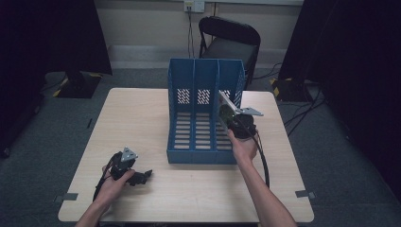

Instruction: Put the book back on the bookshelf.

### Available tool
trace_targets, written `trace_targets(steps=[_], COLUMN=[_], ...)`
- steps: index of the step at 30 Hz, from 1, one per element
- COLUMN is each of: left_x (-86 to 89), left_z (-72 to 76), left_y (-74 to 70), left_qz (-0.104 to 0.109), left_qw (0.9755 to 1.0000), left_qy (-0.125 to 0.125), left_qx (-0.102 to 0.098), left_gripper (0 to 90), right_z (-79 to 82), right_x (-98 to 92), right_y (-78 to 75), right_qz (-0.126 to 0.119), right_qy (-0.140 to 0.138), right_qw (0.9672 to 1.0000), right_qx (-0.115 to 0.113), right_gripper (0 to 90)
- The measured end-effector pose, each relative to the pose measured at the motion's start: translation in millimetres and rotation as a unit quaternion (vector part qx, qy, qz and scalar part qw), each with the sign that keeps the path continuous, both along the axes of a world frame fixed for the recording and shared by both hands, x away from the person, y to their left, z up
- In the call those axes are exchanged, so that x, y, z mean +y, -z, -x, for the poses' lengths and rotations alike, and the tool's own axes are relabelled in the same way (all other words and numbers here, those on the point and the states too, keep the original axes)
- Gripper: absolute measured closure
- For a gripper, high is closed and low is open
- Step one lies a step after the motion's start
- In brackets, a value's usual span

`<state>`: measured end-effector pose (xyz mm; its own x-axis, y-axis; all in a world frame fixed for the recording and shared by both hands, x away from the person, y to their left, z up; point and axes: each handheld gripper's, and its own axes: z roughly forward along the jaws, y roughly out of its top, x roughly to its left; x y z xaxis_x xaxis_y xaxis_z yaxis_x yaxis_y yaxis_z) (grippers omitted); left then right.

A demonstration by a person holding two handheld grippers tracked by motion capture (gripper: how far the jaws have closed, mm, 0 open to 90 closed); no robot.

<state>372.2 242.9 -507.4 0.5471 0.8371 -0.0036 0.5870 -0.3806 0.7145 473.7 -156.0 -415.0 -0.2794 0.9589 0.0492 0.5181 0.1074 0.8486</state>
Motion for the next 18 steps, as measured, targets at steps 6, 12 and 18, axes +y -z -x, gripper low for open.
trace_targets(steps=[6,12,18], left_x=[-0.1,-0.1,-0.3], left_z=[0.1,0.1,0.3], left_y=[0.0,0.0,0.0], left_qz=[0.0,0.0,0.001], left_qw=[1.0,1.0,1.0], left_qy=[0.002,0.002,0.001], left_qx=[0.0,0.0,0.0], left_gripper=[0.1,0.1,0.1], right_z=[-2.4,-0.8,3.2], right_x=[0.2,4.5,3.6], right_y=[3.1,6.0,5.2], right_qz=[0.004,0.019,0.016], right_qy=[0.0,0.001,-0.004], right_qw=[0.9999,0.9997,0.9996], right_qx=[0.014,0.018,0.021], right_gripper=[76.2,76.1,75.8])
